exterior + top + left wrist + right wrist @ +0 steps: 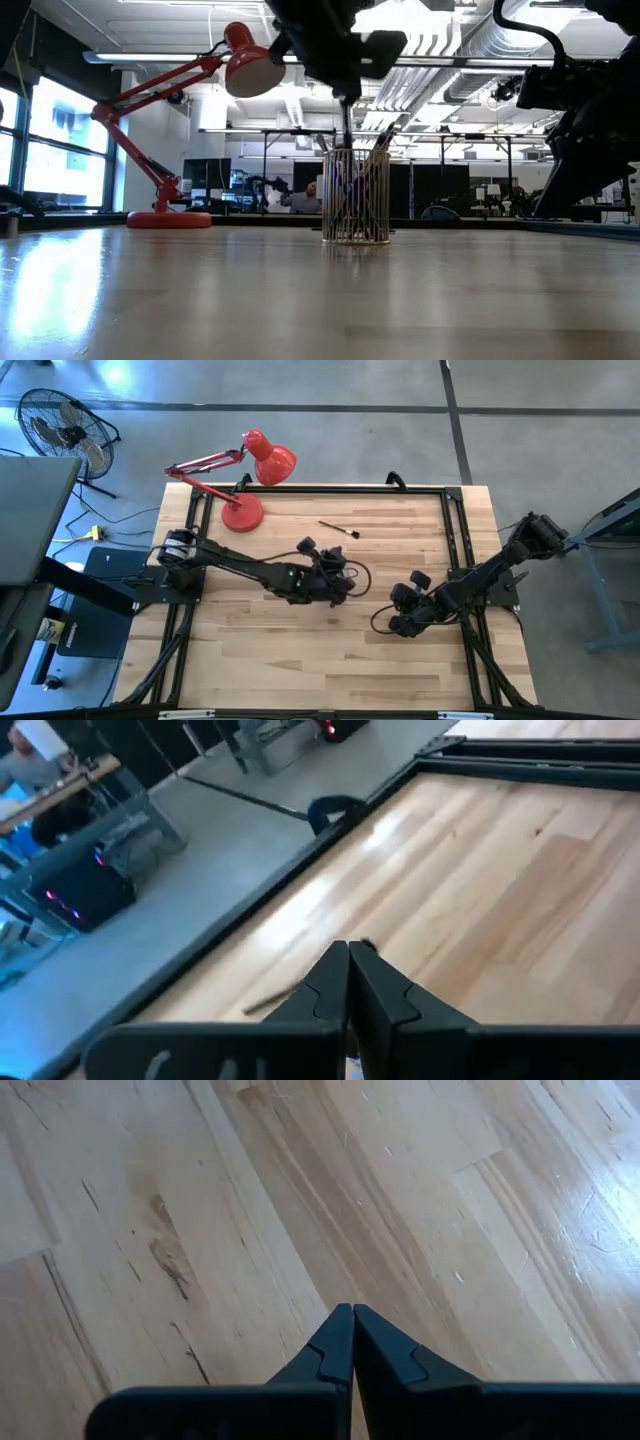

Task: Put items in baskets/containers
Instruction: Put the powder brush into the wire organizer, then put the brow brush into the wire organizer, then return to Home Position

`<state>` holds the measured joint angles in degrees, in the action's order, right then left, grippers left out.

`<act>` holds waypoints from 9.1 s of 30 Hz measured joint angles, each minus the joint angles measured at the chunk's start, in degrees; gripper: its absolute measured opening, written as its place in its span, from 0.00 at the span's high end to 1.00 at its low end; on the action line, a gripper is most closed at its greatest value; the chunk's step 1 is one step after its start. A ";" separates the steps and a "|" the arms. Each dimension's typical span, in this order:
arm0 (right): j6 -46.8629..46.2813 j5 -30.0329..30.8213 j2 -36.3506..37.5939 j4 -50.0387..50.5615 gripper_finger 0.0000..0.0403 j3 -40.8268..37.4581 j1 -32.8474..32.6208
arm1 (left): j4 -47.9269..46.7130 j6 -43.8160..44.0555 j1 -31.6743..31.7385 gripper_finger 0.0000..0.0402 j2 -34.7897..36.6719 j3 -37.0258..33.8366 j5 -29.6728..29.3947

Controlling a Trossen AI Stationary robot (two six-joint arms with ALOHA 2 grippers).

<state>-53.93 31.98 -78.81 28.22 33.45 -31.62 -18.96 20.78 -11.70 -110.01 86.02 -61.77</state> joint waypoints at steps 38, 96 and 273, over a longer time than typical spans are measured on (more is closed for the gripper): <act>0.44 -0.02 0.02 -1.43 0.99 0.01 0.00 | -32.69 3.79 -2.49 0.75 2.90 16.37 25.96; 33.38 -24.70 -2.17 -37.85 0.67 0.77 57.61 | 24.63 -1.05 -7.00 1.00 37.85 -54.21 34.90; 42.29 -20.67 -25.23 55.72 0.97 76.26 21.17 | 26.67 0.61 -7.06 1.00 37.80 -54.16 43.36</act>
<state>-11.64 11.32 -104.03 83.94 109.71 -10.45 7.71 21.39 -18.76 -72.20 31.86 -18.41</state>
